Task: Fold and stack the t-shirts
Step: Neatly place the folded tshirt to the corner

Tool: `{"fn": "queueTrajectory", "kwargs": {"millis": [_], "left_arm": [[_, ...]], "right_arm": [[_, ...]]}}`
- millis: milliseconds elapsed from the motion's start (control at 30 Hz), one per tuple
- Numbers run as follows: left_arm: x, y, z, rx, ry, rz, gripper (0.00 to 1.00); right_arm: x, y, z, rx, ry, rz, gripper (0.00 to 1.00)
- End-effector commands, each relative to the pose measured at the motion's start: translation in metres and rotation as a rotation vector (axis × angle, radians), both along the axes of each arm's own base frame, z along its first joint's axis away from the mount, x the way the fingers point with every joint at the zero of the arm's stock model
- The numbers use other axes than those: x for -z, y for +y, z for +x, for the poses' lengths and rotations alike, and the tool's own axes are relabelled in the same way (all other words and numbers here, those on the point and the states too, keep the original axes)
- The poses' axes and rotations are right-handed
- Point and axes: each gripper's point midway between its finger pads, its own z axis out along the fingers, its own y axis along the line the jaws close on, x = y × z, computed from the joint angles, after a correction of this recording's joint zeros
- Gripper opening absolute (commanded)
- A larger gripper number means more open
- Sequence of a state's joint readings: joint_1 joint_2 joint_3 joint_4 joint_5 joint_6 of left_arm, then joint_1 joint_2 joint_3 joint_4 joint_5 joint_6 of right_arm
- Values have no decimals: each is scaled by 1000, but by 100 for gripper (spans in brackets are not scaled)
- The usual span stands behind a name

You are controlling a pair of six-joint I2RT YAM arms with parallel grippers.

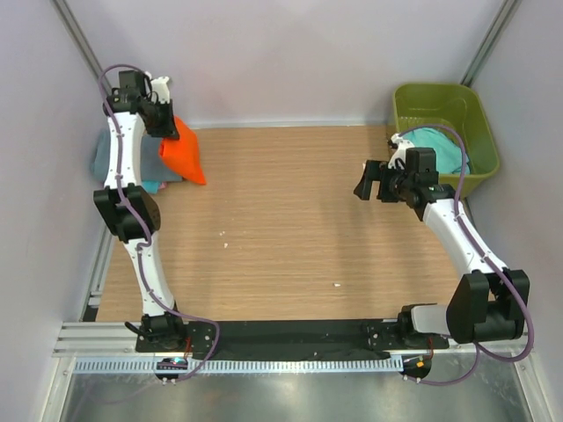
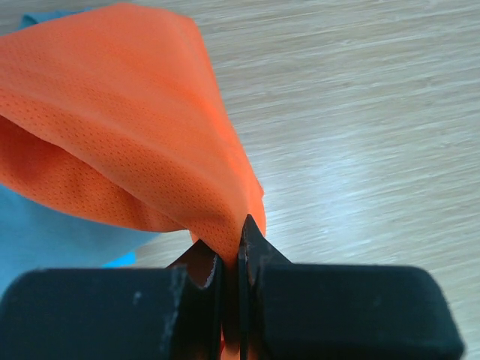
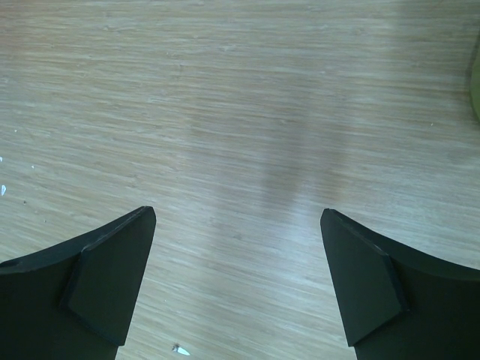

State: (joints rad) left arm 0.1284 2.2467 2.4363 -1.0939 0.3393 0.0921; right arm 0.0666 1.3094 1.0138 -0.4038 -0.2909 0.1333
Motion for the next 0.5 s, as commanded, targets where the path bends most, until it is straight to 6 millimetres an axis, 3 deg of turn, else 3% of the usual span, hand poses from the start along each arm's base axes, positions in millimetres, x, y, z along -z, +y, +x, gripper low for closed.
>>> {"fn": "queueTrajectory", "kwargs": {"millis": [0, 467], "left_arm": [[-38, 13, 0, 0, -98, 115, 0], [-69, 59, 11, -98, -200, 283, 0]], "right_arm": [[-8, 2, -3, 5, -37, 54, 98], [-2, -2, -12, 31, -10, 116, 98]]}}
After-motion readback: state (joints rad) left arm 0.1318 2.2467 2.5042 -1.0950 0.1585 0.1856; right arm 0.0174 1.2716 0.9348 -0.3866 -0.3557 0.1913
